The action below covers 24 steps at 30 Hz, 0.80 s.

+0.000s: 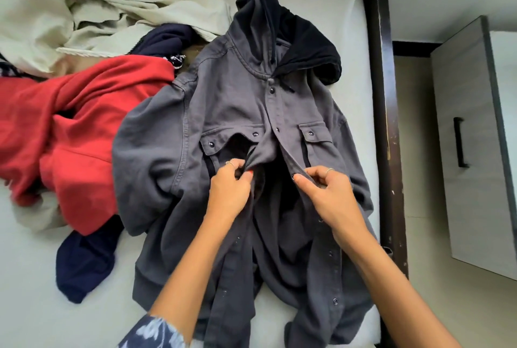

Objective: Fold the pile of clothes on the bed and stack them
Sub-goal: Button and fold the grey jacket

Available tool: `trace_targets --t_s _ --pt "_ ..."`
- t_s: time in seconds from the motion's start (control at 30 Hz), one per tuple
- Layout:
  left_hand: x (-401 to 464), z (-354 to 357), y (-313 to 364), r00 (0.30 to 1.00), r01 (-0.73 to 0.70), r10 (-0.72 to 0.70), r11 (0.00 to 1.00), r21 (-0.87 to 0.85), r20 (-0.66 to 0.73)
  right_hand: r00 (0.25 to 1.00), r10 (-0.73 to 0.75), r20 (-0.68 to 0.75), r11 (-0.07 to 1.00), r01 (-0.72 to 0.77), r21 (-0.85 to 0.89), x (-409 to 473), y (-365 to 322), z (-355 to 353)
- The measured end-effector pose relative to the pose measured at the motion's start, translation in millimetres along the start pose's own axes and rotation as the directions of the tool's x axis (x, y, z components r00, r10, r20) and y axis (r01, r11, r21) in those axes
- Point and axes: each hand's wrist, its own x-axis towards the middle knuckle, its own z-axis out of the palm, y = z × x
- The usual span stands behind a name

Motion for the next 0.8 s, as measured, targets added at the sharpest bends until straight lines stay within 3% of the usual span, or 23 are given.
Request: trace_targets --t_s 0.07,0.13,0.37,0.5,0.63,0.73,0.8 --pt "-8 0 4 0.984 0.096 -0.056 0.968 -0.234 0.17 1.0 -0.004 0.008 0.998 0.003 0.063 -7 -6 3" --pt "-11 1 7 0.976 0.096 -0.027 0.946 -0.311 0.217 1.0 -0.012 -0.016 0.996 0.013 0.093 -12 -10 6" --pt "-17 -4 14 0.989 -0.132 0.144 0.964 -0.232 0.033 0.968 0.06 -0.243 0.974 -0.004 0.226 -20 -8 7" --pt "-14 -12 16 0.956 -0.294 0.294 0.956 0.013 0.007 0.986 0.001 -0.165 0.97 0.039 0.24 -24 -14 7" --pt "-13 -12 16 0.856 -0.483 0.516 0.822 0.302 -0.035 0.993 -0.039 -0.109 0.982 0.058 0.179 -26 -15 17" --pt "-20 -7 21 0.84 -0.499 0.542 0.785 0.366 -0.018 0.996 -0.027 -0.086 0.99 0.038 0.134 -25 -10 22" --pt "-26 -3 21 0.774 -0.579 0.633 0.716 0.391 -0.012 0.996 -0.015 -0.089 0.99 0.027 0.141 -25 -8 23"
